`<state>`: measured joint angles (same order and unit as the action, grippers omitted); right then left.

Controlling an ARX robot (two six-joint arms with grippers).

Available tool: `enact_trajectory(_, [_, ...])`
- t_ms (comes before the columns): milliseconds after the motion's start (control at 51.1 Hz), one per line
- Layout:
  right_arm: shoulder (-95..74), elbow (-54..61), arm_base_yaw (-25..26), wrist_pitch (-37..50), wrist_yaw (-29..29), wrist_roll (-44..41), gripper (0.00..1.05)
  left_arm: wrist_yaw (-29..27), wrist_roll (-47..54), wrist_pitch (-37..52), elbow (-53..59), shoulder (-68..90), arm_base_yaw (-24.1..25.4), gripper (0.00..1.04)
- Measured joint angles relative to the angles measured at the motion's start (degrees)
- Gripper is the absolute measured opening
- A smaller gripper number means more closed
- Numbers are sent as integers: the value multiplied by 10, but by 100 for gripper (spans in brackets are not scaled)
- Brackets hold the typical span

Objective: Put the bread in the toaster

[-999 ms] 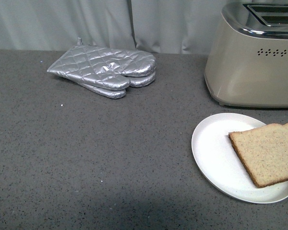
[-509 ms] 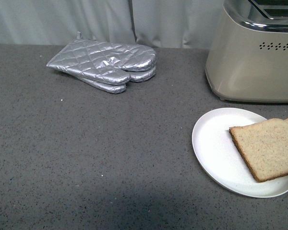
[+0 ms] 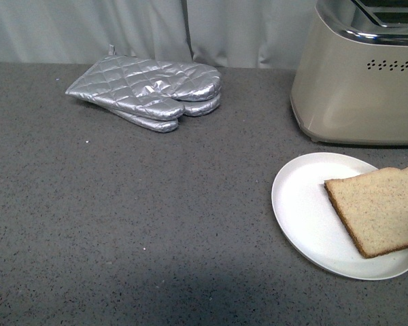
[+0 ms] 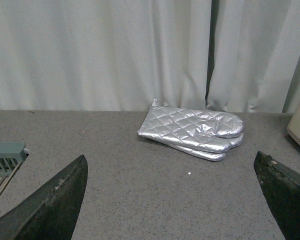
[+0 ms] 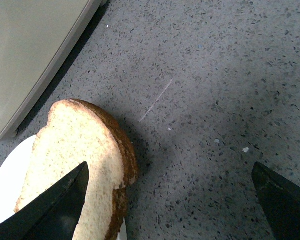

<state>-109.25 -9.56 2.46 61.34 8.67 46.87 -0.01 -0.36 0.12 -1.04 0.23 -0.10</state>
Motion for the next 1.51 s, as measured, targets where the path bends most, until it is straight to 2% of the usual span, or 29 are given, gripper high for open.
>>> enact_trajectory(372, [-52,-88,-21,-25,-2,-14,95,0,0,0,0,0,0,98])
enact_trajectory(685, [-75,-110,-42,-33,9,-10,95,0,0,0,0,0,0,98])
enact_trajectory(705, [-82,-120,-57,-39,17,-3,83,0,0,0,0,0,0,98])
enact_trajectory(764, [-82,-121,-59,-41,18,-1,76,0,0,0,0,0,0,98])
enact_trajectory(783, [-82,-121,-60,-42,18,0,72,0,0,0,0,0,0,98])
enact_trajectory(803, [-82,-122,-62,-45,18,1,64,0,0,0,0,0,0,98])
enact_trajectory(901, [-78,-123,-63,-52,18,3,50,0,0,0,0,0,0,98])
enact_trajectory(999, [-56,-123,-63,-69,18,5,31,0,0,0,0,0,0,98])
enact_trajectory(1175, [-7,-124,-62,-101,16,6,6,0,0,0,0,0,0,98])
enact_trajectory(1214, [27,-125,-62,-121,16,11,2,0,0,0,0,0,0,98])
enact_trajectory(1508, [194,-124,-88,-219,34,22,2,0,0,0,0,0,0,98])
